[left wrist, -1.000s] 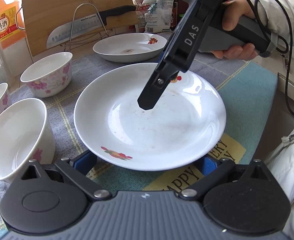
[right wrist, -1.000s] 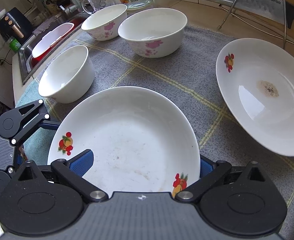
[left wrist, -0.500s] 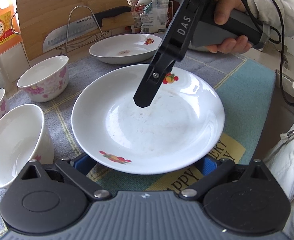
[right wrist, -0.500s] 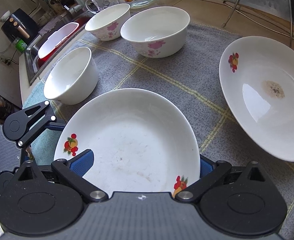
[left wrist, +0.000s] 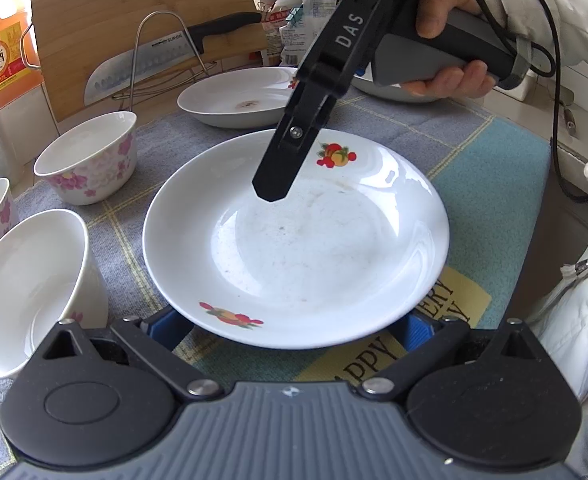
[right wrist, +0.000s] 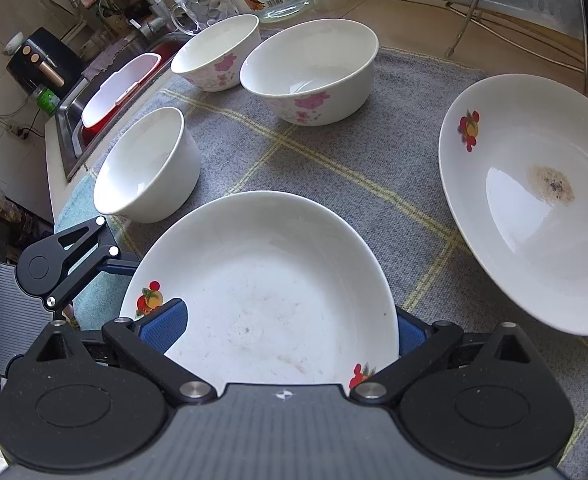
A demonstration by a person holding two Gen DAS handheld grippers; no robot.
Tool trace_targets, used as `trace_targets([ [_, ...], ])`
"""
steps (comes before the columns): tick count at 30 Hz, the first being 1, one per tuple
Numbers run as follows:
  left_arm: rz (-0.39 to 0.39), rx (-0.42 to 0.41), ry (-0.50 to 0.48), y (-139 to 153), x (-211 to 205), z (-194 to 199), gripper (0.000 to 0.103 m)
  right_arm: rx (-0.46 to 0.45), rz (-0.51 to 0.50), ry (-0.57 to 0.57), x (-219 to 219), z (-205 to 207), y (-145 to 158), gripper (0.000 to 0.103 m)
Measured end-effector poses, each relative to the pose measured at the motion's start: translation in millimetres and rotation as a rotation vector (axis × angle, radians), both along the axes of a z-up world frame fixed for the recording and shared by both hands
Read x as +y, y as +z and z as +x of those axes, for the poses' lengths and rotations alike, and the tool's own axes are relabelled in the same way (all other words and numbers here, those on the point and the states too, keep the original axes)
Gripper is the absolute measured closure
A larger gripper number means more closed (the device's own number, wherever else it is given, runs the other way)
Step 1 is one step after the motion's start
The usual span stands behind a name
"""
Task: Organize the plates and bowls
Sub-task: 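Hold the large plate with both tools and raise it slightly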
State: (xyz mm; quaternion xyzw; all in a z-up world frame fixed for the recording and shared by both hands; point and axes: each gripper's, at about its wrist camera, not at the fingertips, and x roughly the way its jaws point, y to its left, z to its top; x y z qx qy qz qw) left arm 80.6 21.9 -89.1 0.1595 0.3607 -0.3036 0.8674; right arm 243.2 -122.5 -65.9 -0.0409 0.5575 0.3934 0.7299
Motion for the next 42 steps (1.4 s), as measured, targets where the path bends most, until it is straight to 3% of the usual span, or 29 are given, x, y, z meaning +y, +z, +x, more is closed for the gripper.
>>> trace_targets([
  [42, 0.0, -0.005, -0.037, 16, -16, 7, 0.002, -0.032, 0.008, -0.041, -25, -3, 22, 0.0],
])
